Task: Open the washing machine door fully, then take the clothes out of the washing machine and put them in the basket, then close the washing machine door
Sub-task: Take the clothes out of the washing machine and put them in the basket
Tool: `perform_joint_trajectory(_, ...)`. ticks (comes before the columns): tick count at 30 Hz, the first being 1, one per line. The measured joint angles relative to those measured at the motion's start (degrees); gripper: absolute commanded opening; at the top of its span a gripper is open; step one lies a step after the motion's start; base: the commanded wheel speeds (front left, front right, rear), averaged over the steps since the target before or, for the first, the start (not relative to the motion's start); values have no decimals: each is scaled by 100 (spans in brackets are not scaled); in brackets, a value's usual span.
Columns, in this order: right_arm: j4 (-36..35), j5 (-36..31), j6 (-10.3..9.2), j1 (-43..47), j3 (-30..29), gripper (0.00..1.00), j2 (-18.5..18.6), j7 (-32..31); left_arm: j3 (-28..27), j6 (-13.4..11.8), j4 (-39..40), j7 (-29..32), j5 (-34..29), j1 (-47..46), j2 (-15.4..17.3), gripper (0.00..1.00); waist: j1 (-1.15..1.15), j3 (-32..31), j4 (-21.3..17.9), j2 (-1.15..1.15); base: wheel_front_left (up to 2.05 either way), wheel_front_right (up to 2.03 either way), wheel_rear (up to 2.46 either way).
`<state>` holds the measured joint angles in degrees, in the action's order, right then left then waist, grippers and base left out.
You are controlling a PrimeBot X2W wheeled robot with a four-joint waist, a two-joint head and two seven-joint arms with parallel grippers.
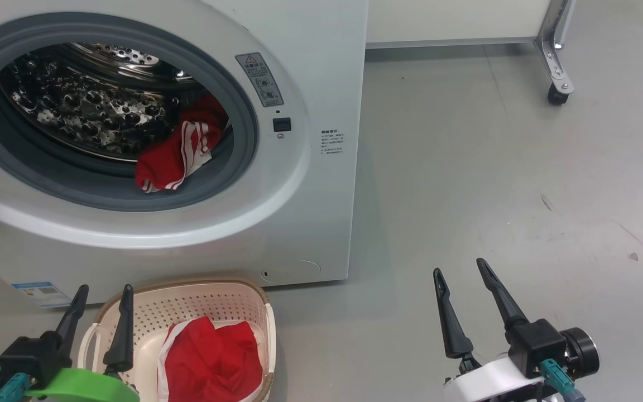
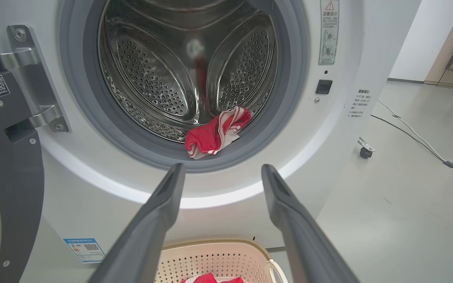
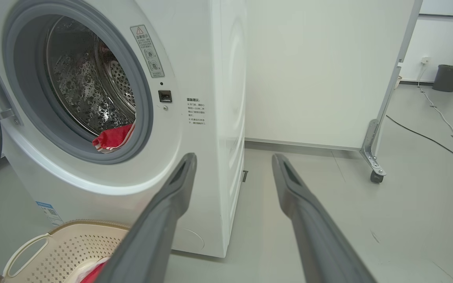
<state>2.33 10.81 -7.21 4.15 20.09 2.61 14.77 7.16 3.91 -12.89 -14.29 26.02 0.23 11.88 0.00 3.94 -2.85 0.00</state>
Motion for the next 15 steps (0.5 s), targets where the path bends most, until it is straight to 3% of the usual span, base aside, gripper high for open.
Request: perform_joint_trajectory(15,-132,-37,0,23,127,100,0,0,-249,53,183,0,-41,41,45,100,0,309,-116,0,0,0,0)
